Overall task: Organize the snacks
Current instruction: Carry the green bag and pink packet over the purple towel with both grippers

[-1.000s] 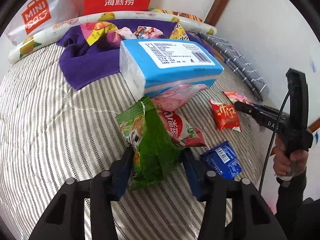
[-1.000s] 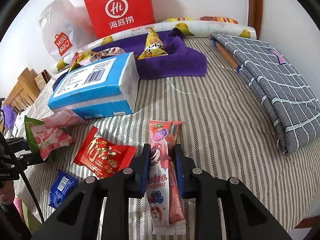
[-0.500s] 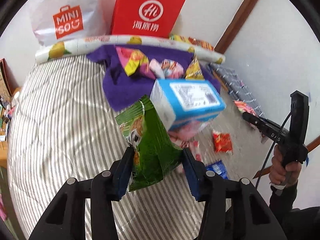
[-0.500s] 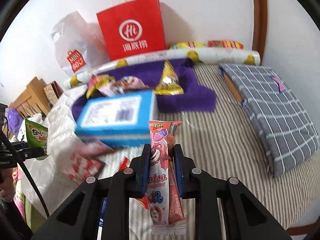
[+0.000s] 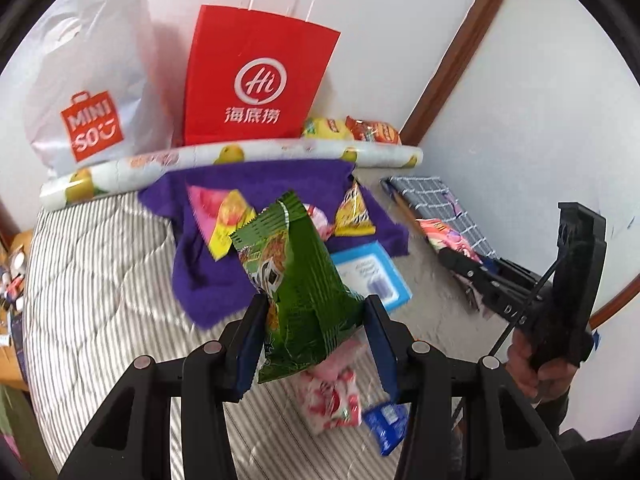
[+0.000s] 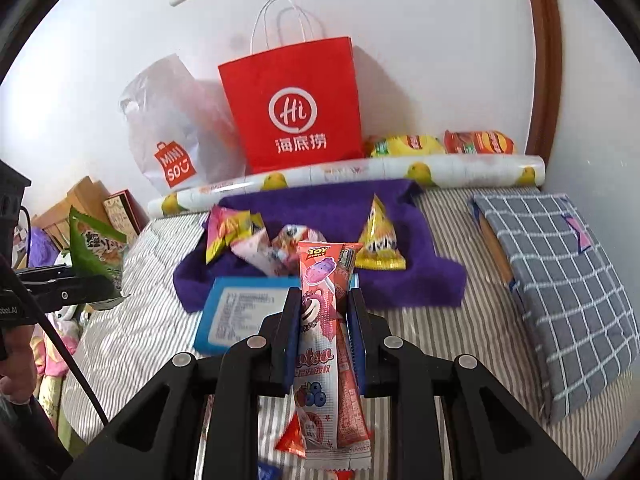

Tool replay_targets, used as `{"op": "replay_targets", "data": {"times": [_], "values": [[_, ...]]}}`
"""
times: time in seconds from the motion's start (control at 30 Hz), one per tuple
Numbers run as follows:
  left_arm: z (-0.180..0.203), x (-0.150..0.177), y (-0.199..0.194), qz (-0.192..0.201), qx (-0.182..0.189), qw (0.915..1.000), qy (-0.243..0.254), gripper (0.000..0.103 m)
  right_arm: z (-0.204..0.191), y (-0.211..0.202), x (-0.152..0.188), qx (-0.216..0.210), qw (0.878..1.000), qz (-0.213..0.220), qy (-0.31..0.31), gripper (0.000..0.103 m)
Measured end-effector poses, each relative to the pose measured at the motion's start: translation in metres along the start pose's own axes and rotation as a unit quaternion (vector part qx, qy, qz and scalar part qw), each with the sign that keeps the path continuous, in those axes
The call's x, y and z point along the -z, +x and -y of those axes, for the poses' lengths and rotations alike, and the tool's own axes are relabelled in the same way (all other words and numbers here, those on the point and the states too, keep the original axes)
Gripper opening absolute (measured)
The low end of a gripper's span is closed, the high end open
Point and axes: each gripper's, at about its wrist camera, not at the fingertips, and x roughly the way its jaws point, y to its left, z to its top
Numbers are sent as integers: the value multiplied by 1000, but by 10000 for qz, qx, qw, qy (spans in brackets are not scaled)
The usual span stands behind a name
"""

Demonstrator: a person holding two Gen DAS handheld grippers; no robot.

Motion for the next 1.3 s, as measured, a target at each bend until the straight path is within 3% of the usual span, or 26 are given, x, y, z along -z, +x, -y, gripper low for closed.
{"op": "replay_targets", "data": {"times": [0.33, 0.83, 1.07, 1.3], "values": [[14, -53, 23, 1, 113, 9997, 201, 46, 1, 23, -43, 17, 9997, 239, 65, 23], [-1, -112, 56, 130, 117, 9998, -12, 46, 14, 83, -93, -20, 9995, 209, 238, 23], [-9, -122, 74, 129, 73, 9999, -16, 46, 10, 107, -111, -70, 9994, 258, 216, 23], [-24, -120, 93, -19, 16, 9999, -133, 46, 11, 135, -106, -88, 9998, 130, 158, 23]]}}
